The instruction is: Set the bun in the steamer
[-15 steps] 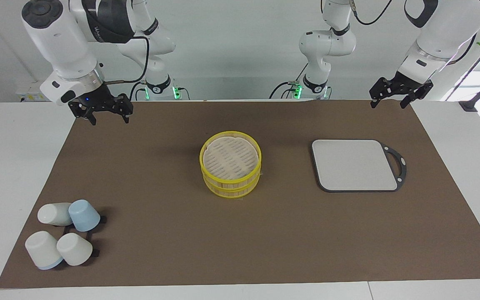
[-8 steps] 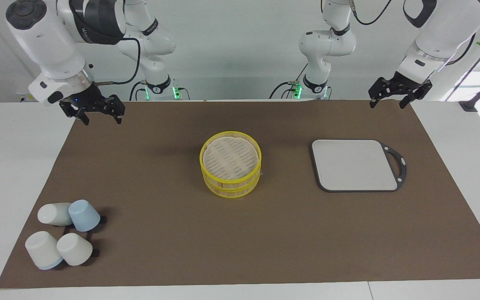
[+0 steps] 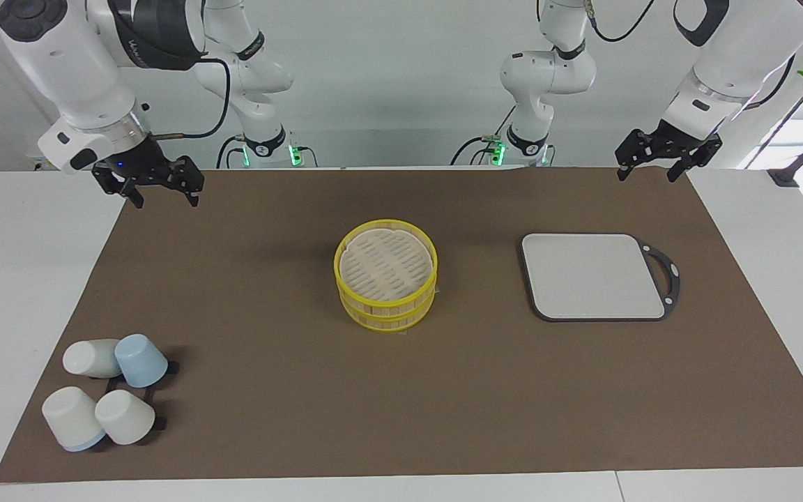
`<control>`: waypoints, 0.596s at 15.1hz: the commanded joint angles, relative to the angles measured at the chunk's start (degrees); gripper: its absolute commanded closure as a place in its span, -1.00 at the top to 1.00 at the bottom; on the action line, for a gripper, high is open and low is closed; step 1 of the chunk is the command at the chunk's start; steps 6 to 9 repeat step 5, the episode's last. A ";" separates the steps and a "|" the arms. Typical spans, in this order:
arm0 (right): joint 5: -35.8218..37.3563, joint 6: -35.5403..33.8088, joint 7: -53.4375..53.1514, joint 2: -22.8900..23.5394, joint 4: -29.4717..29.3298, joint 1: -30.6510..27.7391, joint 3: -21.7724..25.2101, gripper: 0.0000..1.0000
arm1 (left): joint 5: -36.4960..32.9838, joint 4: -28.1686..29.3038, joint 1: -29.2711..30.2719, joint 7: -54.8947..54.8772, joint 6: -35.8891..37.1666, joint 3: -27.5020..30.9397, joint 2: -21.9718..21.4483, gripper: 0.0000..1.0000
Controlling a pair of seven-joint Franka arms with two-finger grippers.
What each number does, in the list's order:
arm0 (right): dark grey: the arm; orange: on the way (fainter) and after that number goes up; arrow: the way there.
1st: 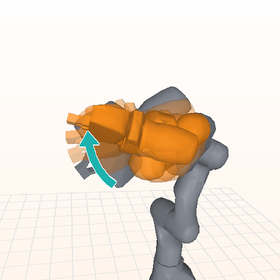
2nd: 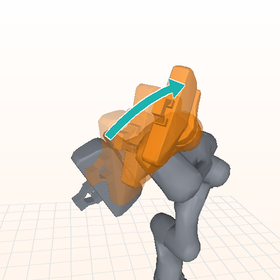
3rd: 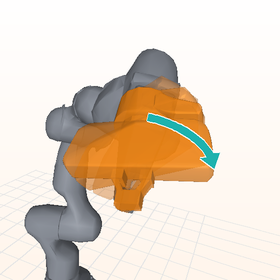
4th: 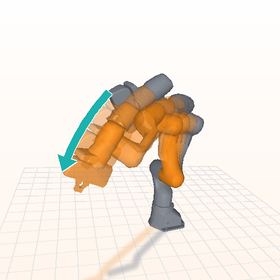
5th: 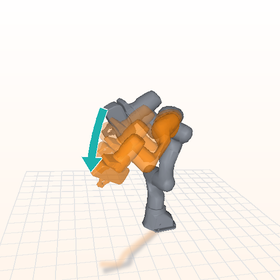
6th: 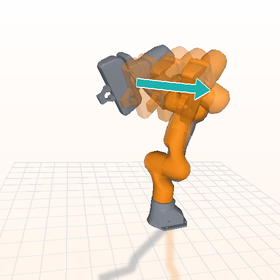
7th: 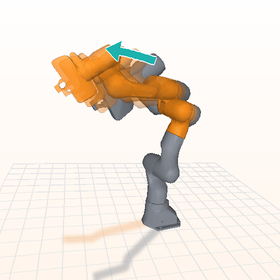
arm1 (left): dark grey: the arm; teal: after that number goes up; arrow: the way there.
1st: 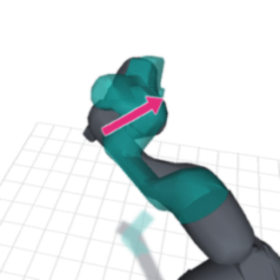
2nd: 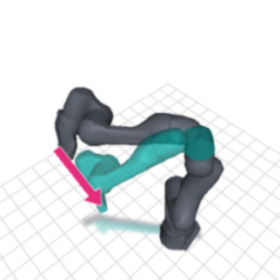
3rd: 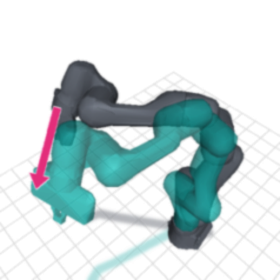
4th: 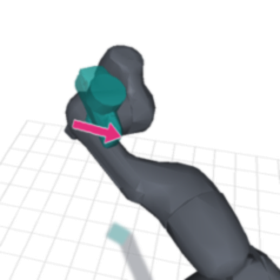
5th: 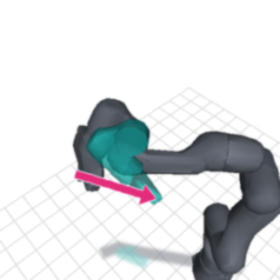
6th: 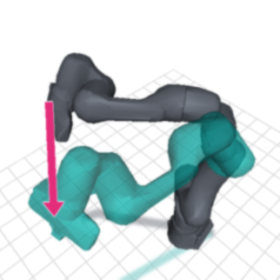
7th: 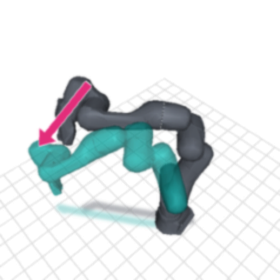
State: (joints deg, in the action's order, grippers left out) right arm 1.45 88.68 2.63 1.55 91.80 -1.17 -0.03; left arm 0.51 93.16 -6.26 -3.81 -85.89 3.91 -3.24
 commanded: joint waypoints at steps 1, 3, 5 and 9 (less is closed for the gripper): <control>-1.18 -0.71 1.85 0.91 -1.54 -0.68 -0.76 1.00 | -0.33 0.62 -0.77 -0.85 -1.21 0.66 -0.72 1.00; -1.10 -0.44 1.85 0.83 -1.54 -0.59 -0.76 1.00 | -0.33 0.71 -0.77 -0.76 -1.65 0.66 -0.81 1.00; -1.10 -0.35 1.94 0.91 -1.54 -0.76 -0.76 1.00 | -0.33 0.71 -0.77 -0.76 -1.65 0.66 -0.72 1.00; -1.10 -0.35 1.94 0.91 -1.54 -0.76 -0.76 1.00 | -0.33 0.71 -0.77 -0.76 -1.65 0.66 -0.72 1.00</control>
